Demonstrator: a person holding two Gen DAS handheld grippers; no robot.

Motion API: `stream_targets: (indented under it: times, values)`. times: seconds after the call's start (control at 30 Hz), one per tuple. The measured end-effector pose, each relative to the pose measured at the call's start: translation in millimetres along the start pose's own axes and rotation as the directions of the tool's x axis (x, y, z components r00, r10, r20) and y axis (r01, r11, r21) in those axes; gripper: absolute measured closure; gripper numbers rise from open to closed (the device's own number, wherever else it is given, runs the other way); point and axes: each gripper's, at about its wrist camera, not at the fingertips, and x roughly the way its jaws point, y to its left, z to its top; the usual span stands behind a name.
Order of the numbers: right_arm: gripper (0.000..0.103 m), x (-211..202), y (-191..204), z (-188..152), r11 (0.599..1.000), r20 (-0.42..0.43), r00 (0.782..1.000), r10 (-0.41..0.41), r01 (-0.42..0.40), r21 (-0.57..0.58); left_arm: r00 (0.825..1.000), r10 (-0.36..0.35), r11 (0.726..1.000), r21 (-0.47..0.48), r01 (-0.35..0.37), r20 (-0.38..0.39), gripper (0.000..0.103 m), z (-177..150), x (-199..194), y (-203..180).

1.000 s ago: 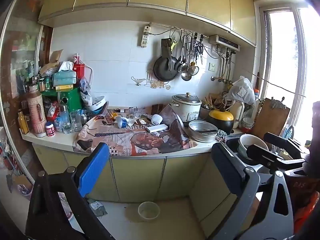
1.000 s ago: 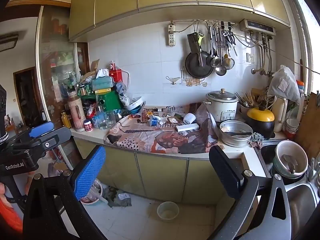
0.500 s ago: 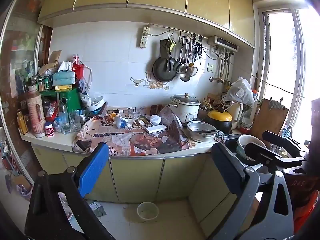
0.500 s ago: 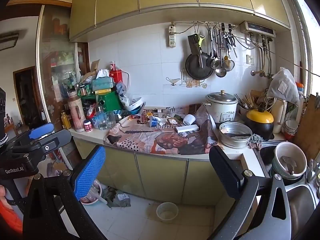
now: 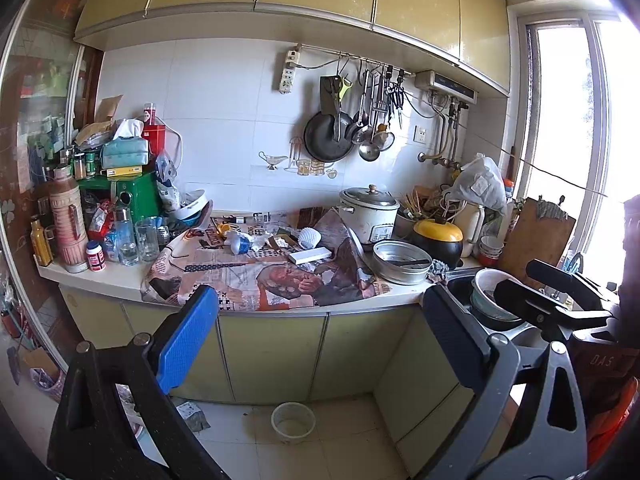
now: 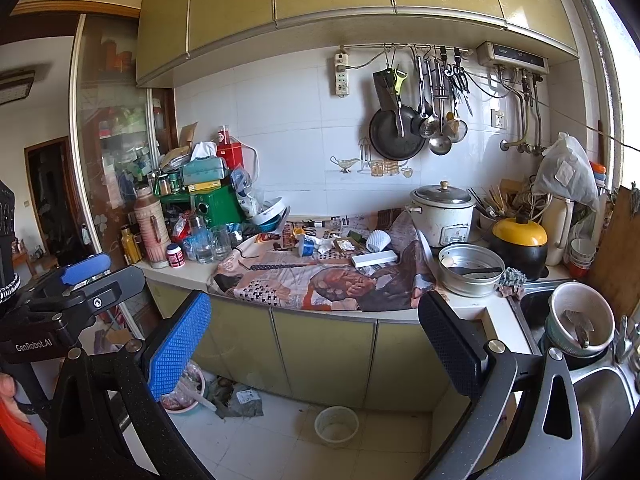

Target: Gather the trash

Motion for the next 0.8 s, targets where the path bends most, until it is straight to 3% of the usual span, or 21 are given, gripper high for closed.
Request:
stream_targets:
  times: [0.8]
  values:
    - [0.0, 4.1, 1.1, -3.1, 1.0, -0.007, 1.0, 0.012, -0.012, 0.007, 1.0, -0.011, 1.0, -0.011, 0.011, -0.002, 0.0, -5.1, 3.9, 5.1]
